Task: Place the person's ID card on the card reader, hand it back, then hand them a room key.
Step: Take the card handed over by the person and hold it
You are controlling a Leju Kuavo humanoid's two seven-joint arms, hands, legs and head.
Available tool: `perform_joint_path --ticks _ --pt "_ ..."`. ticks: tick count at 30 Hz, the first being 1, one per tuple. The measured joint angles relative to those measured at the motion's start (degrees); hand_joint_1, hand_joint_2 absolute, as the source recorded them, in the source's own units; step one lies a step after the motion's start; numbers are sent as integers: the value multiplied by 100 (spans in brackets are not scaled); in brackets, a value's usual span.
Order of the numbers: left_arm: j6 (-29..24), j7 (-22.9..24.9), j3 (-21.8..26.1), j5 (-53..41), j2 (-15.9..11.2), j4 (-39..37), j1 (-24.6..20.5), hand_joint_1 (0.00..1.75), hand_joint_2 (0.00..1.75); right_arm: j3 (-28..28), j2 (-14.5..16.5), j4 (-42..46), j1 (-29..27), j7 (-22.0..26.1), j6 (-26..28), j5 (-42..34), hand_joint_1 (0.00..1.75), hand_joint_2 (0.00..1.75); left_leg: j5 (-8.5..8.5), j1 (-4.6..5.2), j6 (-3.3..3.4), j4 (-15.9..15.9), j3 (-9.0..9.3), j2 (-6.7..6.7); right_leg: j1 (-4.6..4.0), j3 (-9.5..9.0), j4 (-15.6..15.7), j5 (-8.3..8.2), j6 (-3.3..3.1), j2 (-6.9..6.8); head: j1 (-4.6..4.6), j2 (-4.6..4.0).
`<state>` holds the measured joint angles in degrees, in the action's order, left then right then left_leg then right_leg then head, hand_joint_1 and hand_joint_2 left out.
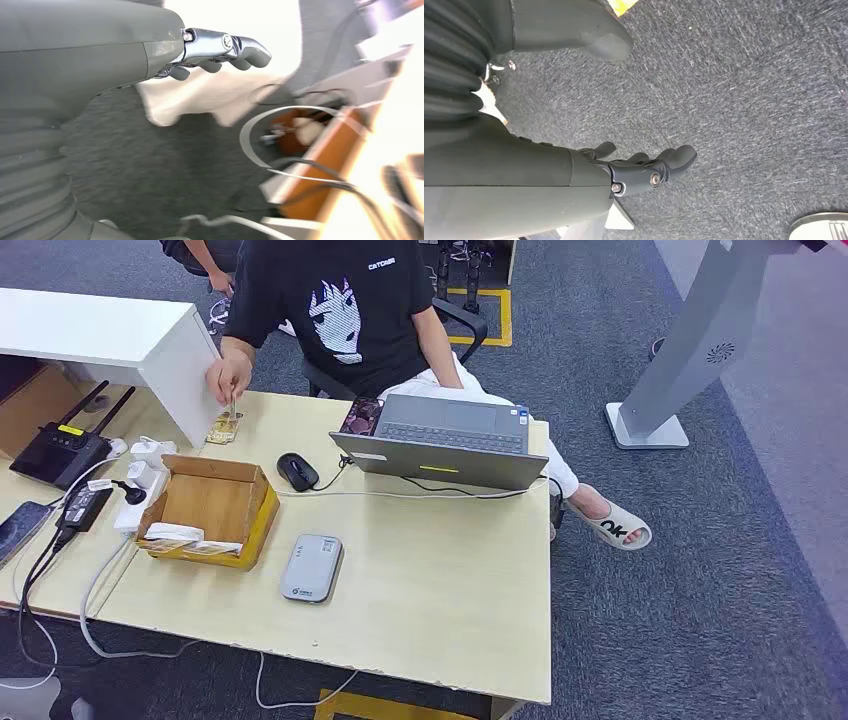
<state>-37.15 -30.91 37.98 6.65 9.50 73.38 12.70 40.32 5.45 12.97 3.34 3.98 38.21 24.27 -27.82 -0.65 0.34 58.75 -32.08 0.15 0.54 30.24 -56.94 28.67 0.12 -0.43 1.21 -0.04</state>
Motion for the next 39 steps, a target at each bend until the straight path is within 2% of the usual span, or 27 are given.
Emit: perform_joint_path --ticks 2,12,20,29,35,37,39 --pt "-4 -28 -19 -98 31 187 32 0 175 61 13 1 2 -9 0 73 0 175 0 0 0 0 0 0 0 0 0 -1 -1 0 1 0" --pt "-75 -283 -255 -1041 273 2061 369 0 175 668 156 1 28 -99 2 809 0 175 2 0 -2 0 0 0 0 0 0 -3 -2 1 1 0" --pt "26 -446 -432 -1698 290 3413 698 0 175 1207 274 1 41 -178 -14 1535 0 175 2 -1 -2 0 1 0 0 8 0 -3 -3 0 1 0" --pt "827 -133 -597 -2697 10 4206 594 0 175 1674 369 -5 65 -316 -117 2378 0 175 5 -1 -3 0 3 1 0 12 0 -4 -3 0 -1 0" --pt "918 -62 -628 -2823 -37 4220 557 0 175 1711 378 -5 65 -342 -133 2463 0 175 6 -1 -3 0 3 1 0 12 0 -4 -3 0 0 0" --pt "1097 137 -702 -3112 -166 4211 440 0 175 1784 400 -7 69 -410 -180 2653 0 175 6 -2 -4 0 3 1 0 10 -1 -5 -4 0 1 0" --pt "1342 498 -803 -3595 -411 4145 230 0 175 1887 429 -12 77 -545 -263 2947 0 175 8 -2 -5 0 2 3 0 13 -1 -7 -6 3 0 0"
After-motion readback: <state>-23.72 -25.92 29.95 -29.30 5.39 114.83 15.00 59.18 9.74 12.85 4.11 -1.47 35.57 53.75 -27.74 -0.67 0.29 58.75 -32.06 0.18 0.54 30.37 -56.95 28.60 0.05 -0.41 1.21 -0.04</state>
